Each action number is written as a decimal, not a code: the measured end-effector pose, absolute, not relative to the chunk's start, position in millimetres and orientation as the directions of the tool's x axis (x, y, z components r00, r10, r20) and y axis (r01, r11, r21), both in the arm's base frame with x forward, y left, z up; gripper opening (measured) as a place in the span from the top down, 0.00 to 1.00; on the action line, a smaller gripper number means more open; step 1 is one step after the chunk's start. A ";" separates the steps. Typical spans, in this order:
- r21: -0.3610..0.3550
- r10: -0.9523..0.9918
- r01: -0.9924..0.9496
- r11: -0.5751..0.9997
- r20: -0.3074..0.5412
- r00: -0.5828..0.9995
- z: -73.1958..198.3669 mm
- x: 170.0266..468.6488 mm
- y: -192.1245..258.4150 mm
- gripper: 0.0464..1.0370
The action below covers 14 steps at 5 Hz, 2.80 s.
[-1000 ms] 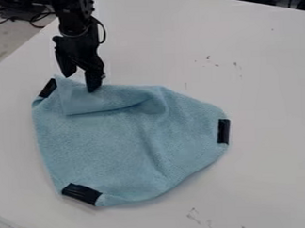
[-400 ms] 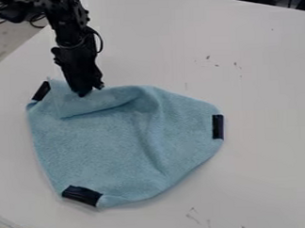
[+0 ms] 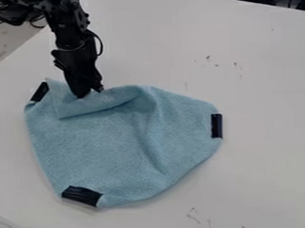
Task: Unfold the top of the cloth
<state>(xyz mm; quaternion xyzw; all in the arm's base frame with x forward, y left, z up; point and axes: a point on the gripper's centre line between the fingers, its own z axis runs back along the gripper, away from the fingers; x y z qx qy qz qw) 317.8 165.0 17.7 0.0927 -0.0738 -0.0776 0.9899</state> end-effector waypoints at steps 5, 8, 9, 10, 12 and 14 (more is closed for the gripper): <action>0.299 -0.418 0.354 0.886 0.184 0.890 74.3 408.4 142.5 0.97; 0.275 -0.167 0.115 0.955 0.175 0.970 65.4 326.3 171.5 0.26; 0.261 -0.149 0.095 0.961 0.194 0.970 65.1 323.8 178.4 0.04; 0.237 -0.135 0.091 0.967 0.177 0.975 50.4 318.7 182.7 0.03; 0.205 -0.099 0.071 0.976 0.130 0.987 35.3 299.8 182.1 0.04; 0.174 -0.093 0.075 0.982 0.100 0.991 16.9 294.8 178.0 0.04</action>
